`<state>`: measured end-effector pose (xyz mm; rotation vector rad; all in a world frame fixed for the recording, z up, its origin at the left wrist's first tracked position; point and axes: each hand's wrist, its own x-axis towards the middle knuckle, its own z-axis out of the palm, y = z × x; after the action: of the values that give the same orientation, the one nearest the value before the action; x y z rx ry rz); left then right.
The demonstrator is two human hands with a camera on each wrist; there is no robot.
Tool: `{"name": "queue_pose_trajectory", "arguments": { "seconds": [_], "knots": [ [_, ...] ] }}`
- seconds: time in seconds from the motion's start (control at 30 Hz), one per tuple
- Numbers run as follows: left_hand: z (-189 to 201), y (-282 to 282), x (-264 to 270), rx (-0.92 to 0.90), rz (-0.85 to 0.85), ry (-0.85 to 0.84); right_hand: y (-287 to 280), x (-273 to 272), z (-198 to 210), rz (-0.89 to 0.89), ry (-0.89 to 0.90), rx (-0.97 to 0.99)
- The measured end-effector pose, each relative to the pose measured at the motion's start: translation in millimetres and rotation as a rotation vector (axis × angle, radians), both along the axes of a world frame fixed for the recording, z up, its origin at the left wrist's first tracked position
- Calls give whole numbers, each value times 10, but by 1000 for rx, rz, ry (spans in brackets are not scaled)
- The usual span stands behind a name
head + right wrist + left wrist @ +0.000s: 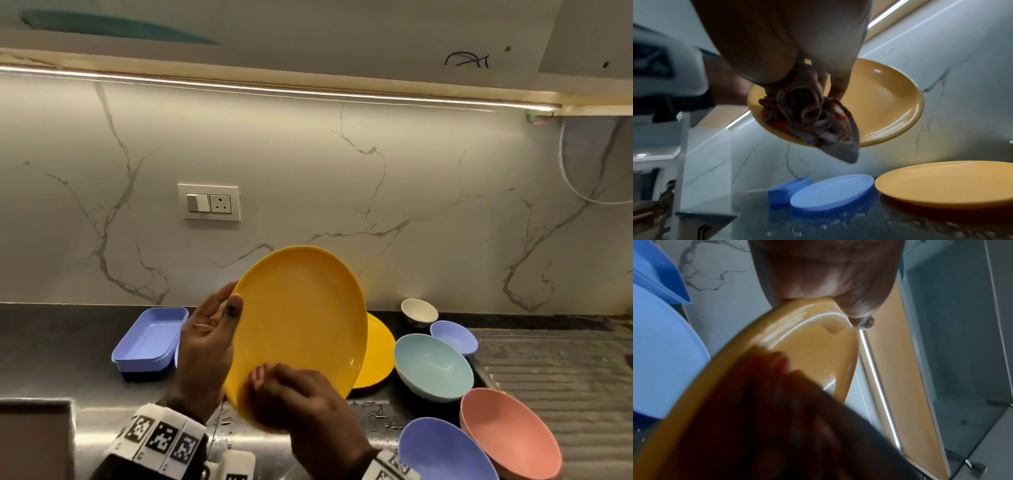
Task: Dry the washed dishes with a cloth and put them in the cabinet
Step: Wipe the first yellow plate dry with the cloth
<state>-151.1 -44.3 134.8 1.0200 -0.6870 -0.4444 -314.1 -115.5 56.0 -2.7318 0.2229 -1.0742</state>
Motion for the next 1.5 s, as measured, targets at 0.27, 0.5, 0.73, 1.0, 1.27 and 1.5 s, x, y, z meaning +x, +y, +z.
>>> {"name": "queue_pose_trajectory", "arguments": {
  "seconds": [0.27,0.5,0.73,1.0,1.27,1.5],
  "knots": [
    [27,-26,-21,-4,53,-72,208,75,132,0,69,-14],
    [30,116,122,22,22,-110,-445,-435,-118,-132,439,-83],
    [17,104,133,37,5,-113,-909,-337,559,-425,-19,-81],
    [30,104,114,-37,-69,-62,-294,-344,-59,-264,47,275],
    [-64,76,117,14,81,-123,-315,-118,-1722,101,62,686],
    [-87,30,-88,39,-9,-34,155,61,126,150,-92,429]
  ]
}}
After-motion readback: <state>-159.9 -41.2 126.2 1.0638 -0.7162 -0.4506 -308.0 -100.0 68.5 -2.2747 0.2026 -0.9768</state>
